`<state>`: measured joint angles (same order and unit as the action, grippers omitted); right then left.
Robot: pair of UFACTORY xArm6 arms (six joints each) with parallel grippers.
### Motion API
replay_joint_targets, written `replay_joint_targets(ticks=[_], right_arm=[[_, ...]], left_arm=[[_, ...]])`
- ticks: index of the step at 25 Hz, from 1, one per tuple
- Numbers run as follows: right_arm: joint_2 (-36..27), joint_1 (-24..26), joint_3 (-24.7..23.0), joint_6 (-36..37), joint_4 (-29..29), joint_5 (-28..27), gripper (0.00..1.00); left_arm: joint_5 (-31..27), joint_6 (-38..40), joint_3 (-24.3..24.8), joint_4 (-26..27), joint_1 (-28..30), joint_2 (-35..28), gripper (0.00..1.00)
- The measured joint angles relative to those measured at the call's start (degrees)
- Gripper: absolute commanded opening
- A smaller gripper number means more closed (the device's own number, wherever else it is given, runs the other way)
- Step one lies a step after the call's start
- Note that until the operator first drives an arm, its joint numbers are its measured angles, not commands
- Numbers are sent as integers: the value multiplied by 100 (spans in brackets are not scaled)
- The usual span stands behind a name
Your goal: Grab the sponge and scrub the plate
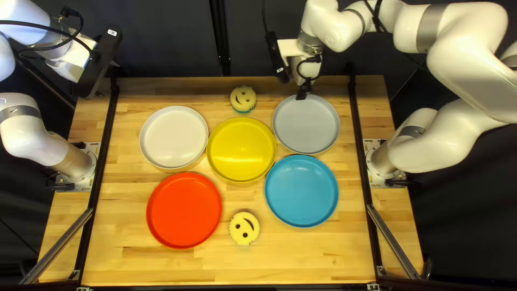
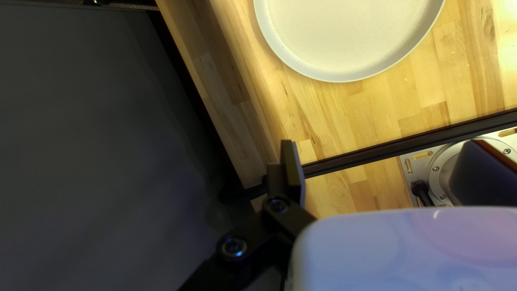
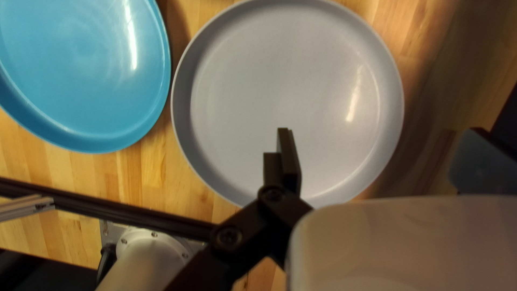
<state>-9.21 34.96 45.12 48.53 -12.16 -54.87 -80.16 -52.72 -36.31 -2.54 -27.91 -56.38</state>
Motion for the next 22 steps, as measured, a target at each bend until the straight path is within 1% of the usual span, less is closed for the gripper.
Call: replay_joint_targets(ticks=[3, 7, 9, 20, 22], right_arm=[[357, -77, 216, -87, -59, 210, 100], [940, -277, 669, -306, -73, 437, 100], [1137, -354, 836, -350, -62, 482, 100], [1183, -372, 877, -361, -53, 497, 100], [1290, -380, 962, -355, -47, 501, 100]], left_arm=[[0, 0, 0, 0, 0, 0, 100], [0, 0, 0, 0, 0, 0, 100], [0, 0, 0, 0, 0, 0, 100], [0, 0, 0, 0, 0, 0, 100], [0, 0, 0, 0, 0, 0, 100]])
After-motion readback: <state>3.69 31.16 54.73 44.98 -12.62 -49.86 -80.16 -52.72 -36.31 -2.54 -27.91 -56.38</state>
